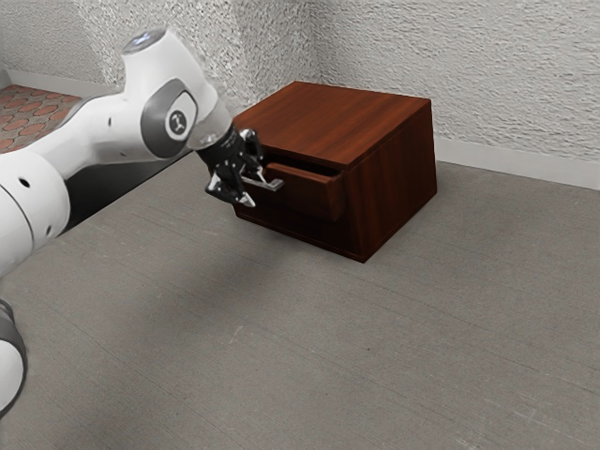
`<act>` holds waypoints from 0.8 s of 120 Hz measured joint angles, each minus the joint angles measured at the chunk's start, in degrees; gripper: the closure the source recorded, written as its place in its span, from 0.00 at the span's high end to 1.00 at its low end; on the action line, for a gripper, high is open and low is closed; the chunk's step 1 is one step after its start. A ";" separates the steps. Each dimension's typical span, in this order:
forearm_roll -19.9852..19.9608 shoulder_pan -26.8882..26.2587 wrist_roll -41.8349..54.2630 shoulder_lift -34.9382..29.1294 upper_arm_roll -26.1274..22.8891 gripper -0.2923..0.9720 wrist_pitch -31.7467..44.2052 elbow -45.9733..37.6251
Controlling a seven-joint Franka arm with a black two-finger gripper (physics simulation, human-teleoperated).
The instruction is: Pull the drawer handle with one arm to open the drawer
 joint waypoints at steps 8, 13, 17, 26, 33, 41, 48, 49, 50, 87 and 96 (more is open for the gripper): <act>-0.19 0.06 0.07 -0.79 0.07 0.40 0.25 -1.18; -0.29 0.07 0.11 -1.46 0.11 0.40 0.40 -1.99; -0.35 0.11 0.14 -2.11 0.12 0.39 0.55 -2.96; -0.39 0.38 0.20 -3.27 0.04 0.39 0.94 -4.64; -0.40 0.52 0.25 -3.98 0.01 0.38 1.16 -5.64; -0.41 0.71 0.30 -4.94 0.02 0.38 1.35 -6.80; -0.43 0.77 0.35 -5.52 0.09 0.38 1.49 -7.31; -0.43 0.77 0.36 -5.58 0.10 0.38 1.50 -7.42; -0.43 0.78 0.37 -5.76 0.11 0.38 1.52 -7.59; -1.02 0.76 0.57 -9.65 0.92 0.37 2.63 -12.71; -1.11 0.77 0.61 -10.34 1.01 0.37 2.88 -13.94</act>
